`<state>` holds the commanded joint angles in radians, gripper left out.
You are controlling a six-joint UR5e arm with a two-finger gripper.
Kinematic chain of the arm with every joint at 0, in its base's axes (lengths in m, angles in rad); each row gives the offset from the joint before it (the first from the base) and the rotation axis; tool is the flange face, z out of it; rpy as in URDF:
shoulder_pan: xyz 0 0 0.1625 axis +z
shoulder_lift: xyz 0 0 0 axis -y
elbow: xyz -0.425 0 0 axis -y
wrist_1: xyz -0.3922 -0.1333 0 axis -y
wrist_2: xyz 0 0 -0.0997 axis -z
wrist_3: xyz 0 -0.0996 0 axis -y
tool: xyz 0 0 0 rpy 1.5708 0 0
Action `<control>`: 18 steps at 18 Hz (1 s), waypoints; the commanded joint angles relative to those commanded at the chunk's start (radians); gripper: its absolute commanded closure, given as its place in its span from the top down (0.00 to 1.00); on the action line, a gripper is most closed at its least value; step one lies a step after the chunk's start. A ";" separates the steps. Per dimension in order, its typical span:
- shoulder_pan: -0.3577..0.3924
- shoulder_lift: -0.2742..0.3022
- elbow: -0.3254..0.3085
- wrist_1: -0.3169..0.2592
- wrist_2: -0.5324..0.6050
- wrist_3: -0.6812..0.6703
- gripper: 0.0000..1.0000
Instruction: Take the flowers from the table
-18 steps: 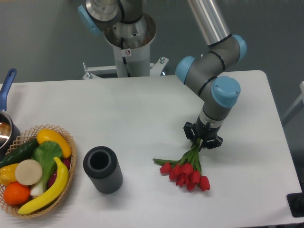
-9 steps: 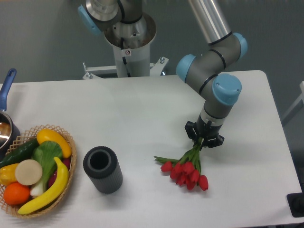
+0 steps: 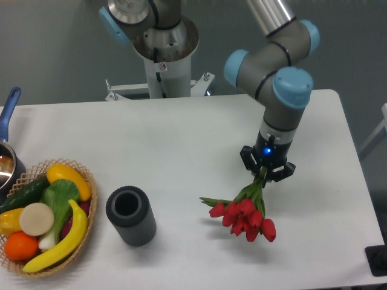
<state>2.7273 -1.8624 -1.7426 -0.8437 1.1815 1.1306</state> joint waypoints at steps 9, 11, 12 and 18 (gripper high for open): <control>0.078 0.095 0.029 0.003 -0.278 -0.066 0.28; 0.106 0.104 0.029 0.003 -0.309 -0.065 0.28; 0.109 0.104 0.028 0.002 -0.316 -0.065 0.28; 0.112 0.109 0.022 0.003 -0.316 -0.063 0.28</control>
